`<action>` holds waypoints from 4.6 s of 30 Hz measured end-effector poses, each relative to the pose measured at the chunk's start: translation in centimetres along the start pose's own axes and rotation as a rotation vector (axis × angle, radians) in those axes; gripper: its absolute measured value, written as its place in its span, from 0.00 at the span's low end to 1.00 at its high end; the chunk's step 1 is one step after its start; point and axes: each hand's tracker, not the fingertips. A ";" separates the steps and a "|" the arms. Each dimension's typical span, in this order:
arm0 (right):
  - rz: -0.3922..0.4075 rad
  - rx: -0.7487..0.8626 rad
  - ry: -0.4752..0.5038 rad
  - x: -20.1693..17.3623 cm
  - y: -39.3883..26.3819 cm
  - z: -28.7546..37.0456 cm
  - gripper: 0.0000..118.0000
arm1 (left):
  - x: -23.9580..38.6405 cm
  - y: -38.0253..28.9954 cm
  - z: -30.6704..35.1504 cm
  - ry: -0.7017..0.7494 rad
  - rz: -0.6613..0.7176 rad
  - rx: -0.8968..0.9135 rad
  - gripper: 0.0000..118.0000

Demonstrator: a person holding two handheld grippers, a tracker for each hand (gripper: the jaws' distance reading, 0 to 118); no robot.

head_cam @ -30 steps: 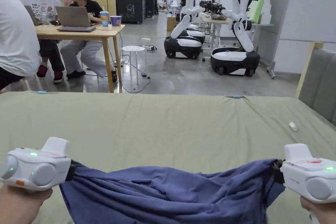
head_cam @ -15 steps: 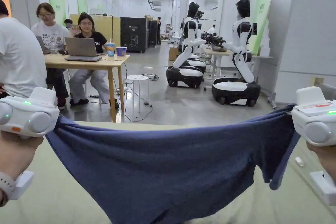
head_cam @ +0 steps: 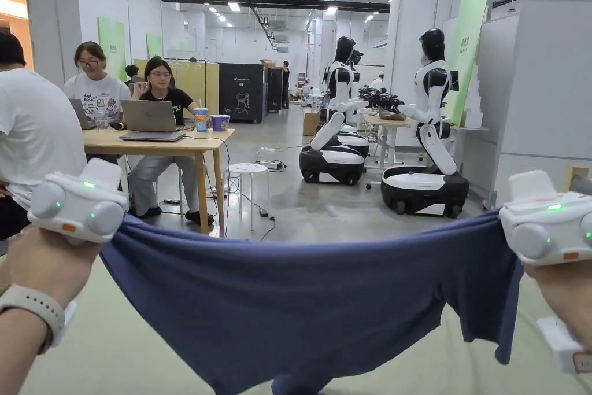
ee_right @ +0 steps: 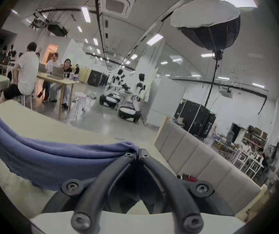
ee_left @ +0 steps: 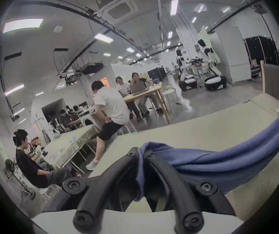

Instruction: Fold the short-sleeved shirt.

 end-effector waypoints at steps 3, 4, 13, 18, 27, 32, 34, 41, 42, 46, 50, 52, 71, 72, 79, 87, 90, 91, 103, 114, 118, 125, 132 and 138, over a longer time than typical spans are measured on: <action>0.021 -0.029 0.005 -1.5 -2.4 -1.8 0.01 | 1.7 -2.5 -1.5 -0.032 0.034 -0.052 0.01; 0.021 -0.036 0.009 -1.6 -3.0 -2.5 0.01 | 2.0 -3.1 -1.8 -0.037 0.032 -0.051 0.01; 0.079 -0.099 0.048 -2.2 -6.6 -0.5 0.01 | 1.7 -7.6 0.5 -0.062 0.022 -0.112 0.01; 0.093 -0.153 0.108 -1.4 -10.8 4.0 0.01 | 0.7 -12.3 5.0 -0.107 0.059 -0.171 0.01; 0.033 -0.385 0.225 -1.7 -26.2 12.1 0.01 | 0.1 -27.7 12.4 -0.160 0.169 -0.388 0.02; 0.034 -0.478 0.239 -2.7 -32.4 14.9 0.01 | 0.2 -33.4 14.4 -0.215 0.223 -0.418 0.02; -0.014 -0.474 0.257 -2.4 -32.5 15.4 0.19 | -0.2 -33.7 14.5 -0.207 0.221 -0.392 0.21; -0.158 -0.216 0.366 -4.0 -24.6 20.4 0.83 | 0.4 -27.3 19.0 -0.277 0.408 -0.128 0.82; -0.179 -0.163 0.385 -4.6 -23.5 21.3 0.83 | 1.7 -26.1 20.4 -0.304 0.380 -0.097 0.82; -0.259 -0.051 0.503 -6.6 -20.7 23.4 0.71 | 5.3 -23.2 22.7 -0.419 0.304 -0.036 0.70; -0.233 0.020 0.479 -7.9 -19.8 24.5 0.01 | 7.1 -22.2 24.3 -0.424 0.262 0.017 0.00; -0.231 0.005 0.504 -8.3 -19.5 24.4 0.00 | 6.6 -22.3 24.0 -0.428 0.269 0.019 0.00; -0.112 -0.067 0.655 -20.6 -18.9 19.4 0.00 | -5.5 -33.7 9.9 -0.423 0.436 -0.520 0.71; -0.110 -0.075 0.656 -21.1 -19.3 18.2 0.00 | -5.3 -34.0 9.3 -0.422 0.436 -0.527 0.80; -0.081 -0.120 0.654 -22.1 -19.9 14.9 0.00 | -3.2 -36.2 5.7 -0.388 0.351 -0.614 0.52; -0.010 -0.195 0.593 -21.1 -19.5 6.6 0.00 | -1.8 -36.7 8.1 -0.372 0.306 -0.503 0.04; 0.029 -0.249 0.573 -21.4 -19.0 1.9 0.00 | -2.0 -35.4 10.5 -0.365 0.351 -0.436 0.04; 0.044 -0.270 0.557 -21.8 -19.1 -0.1 0.00 | -1.9 -35.2 11.0 -0.369 0.340 -0.428 0.04; 0.078 -0.417 0.619 -26.2 -21.3 -12.8 0.82 | -1.3 -36.0 10.8 -0.361 0.354 -0.432 0.04; 0.036 -0.245 0.679 -23.5 -19.8 -5.8 0.01 | -0.9 -34.7 10.5 -0.358 0.328 -0.421 0.04; 0.045 -0.106 0.624 -19.3 -15.6 1.7 0.01 | -1.0 -32.3 10.7 -0.334 0.280 -0.330 0.04; 0.047 0.032 0.488 -12.7 -9.0 7.6 0.01 | -1.2 -23.1 8.8 -0.275 0.211 -0.140 0.03; -0.024 0.203 0.289 -4.9 0.7 12.0 0.01 | -3.0 -9.6 8.3 -0.204 0.221 0.049 0.03; -0.136 0.239 0.214 0.0 7.8 10.4 0.01 | -3.6 1.1 8.3 -0.148 0.213 0.146 0.03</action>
